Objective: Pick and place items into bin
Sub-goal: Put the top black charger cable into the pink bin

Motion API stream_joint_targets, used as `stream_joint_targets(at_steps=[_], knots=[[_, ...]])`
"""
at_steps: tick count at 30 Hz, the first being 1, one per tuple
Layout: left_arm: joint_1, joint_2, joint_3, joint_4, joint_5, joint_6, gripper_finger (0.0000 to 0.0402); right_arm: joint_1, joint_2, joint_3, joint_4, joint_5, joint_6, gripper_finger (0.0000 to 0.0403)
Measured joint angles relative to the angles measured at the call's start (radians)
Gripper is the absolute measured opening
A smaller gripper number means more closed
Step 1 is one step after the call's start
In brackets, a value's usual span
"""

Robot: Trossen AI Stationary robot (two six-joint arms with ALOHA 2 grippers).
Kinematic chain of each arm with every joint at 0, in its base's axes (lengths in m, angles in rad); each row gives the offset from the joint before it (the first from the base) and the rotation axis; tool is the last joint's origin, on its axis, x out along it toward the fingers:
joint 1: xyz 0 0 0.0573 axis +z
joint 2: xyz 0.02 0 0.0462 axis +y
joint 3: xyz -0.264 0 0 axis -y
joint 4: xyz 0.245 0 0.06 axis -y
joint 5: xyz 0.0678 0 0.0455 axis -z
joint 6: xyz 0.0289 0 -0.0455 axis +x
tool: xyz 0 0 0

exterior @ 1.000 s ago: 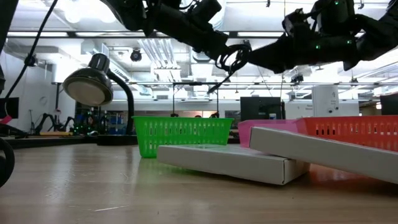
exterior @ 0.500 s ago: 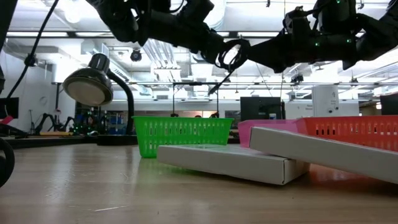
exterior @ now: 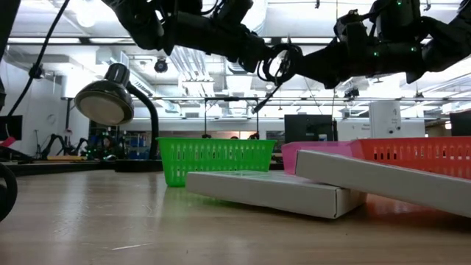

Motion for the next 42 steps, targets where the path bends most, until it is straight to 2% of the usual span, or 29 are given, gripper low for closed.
stream_joint_targets(at_steps=[6,13,17,23,33,38,42], knots=[[0.000,0.000,0.000,-0.001,0.057,-0.001,0.0001,0.000,0.000,0.000,0.013,0.000,-0.009,0.0144],[0.000,0.000,0.000,-0.008,0.064,-0.003,0.0006,0.000,0.000,0.000,-0.005,0.000,-0.018,0.0073],[0.000,0.000,-0.002,-0.011,0.067,-0.005,0.0032,-0.001,0.000,0.000,-0.020,0.004,-0.024,0.0021],[0.000,0.000,-0.001,-0.040,0.067,-0.009,0.0078,-0.001,0.000,0.000,-0.030,0.018,-0.034,0.0016],[0.000,-0.001,-0.003,-0.062,0.039,-0.029,0.0155,-0.002,0.000,-0.013,-0.059,0.231,-0.039,0.0014],[0.000,-0.001,-0.006,-0.066,-0.049,-0.031,0.0170,-0.006,-0.003,-0.013,-0.132,0.357,-0.045,0.0014],[0.000,-0.001,-0.008,-0.094,-0.059,-0.031,0.0171,-0.015,-0.014,-0.013,-0.202,0.474,-0.030,0.0014]])
